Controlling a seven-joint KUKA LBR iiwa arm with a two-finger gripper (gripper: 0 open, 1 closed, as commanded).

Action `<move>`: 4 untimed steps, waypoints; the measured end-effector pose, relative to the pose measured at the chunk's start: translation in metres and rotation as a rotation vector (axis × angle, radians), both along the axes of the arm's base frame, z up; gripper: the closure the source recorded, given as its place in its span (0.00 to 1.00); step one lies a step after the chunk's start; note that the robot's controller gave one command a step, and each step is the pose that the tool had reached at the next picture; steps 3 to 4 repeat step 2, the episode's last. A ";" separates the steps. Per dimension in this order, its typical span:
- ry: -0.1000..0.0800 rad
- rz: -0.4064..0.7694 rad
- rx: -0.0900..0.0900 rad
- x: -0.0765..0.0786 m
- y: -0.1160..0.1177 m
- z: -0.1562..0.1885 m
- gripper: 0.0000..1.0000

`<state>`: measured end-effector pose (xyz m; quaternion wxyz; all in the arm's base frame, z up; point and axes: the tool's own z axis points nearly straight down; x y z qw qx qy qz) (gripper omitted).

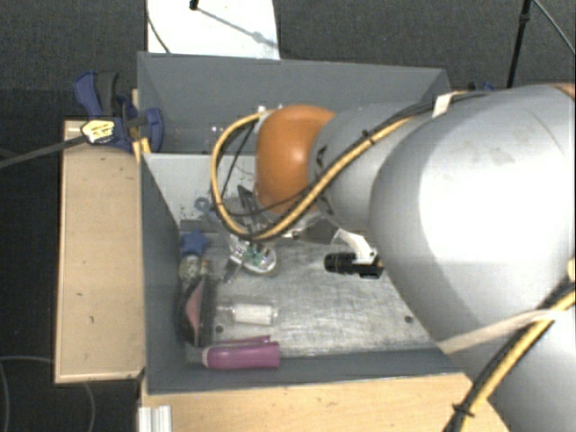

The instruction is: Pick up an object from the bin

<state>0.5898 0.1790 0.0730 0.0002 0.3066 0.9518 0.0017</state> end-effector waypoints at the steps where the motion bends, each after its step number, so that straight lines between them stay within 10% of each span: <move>1: -0.006 -0.001 -0.002 0.002 -0.001 0.001 1.00; 2: -0.007 0.004 0.000 0.004 -0.001 0.072 1.00; 4: -0.007 0.004 0.000 0.004 -0.001 0.072 1.00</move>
Offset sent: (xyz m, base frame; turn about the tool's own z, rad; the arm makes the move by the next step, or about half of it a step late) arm 0.0000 0.0000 0.0000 0.0000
